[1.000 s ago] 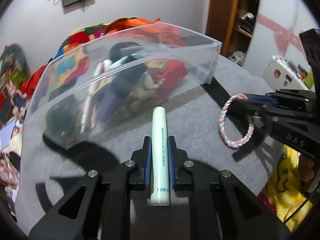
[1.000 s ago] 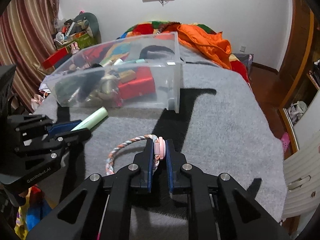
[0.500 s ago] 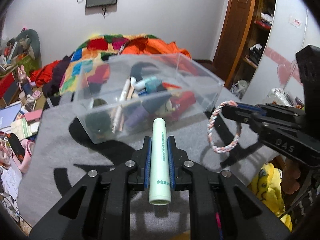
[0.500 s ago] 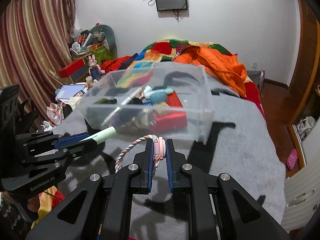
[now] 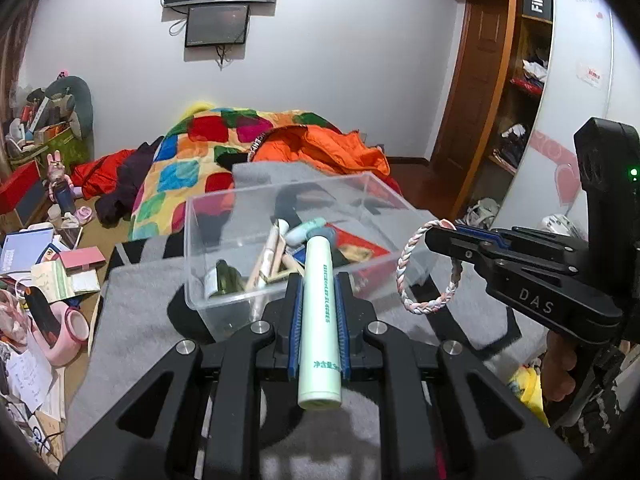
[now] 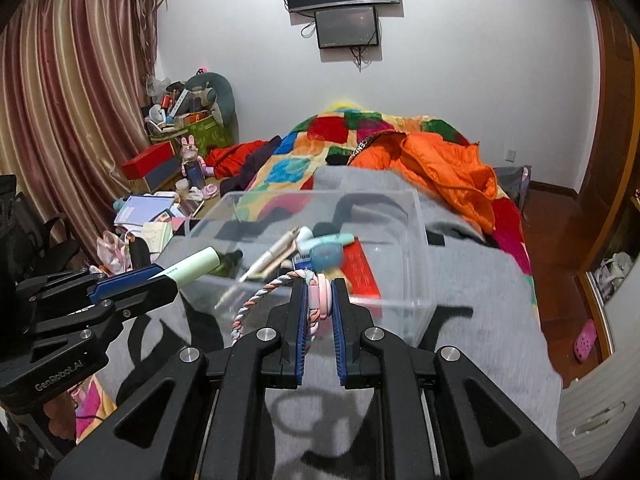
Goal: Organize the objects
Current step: 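Carry the green marker and braided bracelet into the box and release both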
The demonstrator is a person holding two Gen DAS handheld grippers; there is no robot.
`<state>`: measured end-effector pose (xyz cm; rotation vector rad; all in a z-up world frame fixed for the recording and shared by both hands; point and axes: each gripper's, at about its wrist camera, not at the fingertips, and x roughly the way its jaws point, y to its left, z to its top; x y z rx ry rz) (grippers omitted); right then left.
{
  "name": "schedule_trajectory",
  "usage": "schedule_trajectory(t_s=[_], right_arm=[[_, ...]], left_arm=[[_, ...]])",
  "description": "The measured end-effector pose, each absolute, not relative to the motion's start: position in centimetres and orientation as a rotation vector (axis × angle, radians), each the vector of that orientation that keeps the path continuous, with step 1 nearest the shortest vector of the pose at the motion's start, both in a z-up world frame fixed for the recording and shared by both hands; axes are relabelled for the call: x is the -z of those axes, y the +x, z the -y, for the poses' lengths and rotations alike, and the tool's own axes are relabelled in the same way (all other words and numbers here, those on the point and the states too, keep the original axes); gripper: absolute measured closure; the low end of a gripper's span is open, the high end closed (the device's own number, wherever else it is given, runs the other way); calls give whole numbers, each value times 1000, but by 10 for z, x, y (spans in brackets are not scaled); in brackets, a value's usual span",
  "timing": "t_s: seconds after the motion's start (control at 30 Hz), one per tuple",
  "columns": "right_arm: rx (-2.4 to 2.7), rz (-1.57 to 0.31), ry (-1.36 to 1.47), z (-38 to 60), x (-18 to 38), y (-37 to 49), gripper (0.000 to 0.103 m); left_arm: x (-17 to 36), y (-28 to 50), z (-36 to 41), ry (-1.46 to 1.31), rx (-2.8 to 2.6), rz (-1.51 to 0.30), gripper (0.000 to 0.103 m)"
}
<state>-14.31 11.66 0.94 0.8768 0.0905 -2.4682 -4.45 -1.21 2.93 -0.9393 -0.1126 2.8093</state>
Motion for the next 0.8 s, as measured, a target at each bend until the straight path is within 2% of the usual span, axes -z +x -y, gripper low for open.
schedule_trajectory(t_s=[0.47,0.8], right_arm=[[2443,-79,905,-93,-9,-177,93],[2432,-63,975,-81,7,-208,93]], left_arm=[[-15,-96,26,-1026,-2761,233,88],[-1,-127,25,-1087,-2754,229,88]])
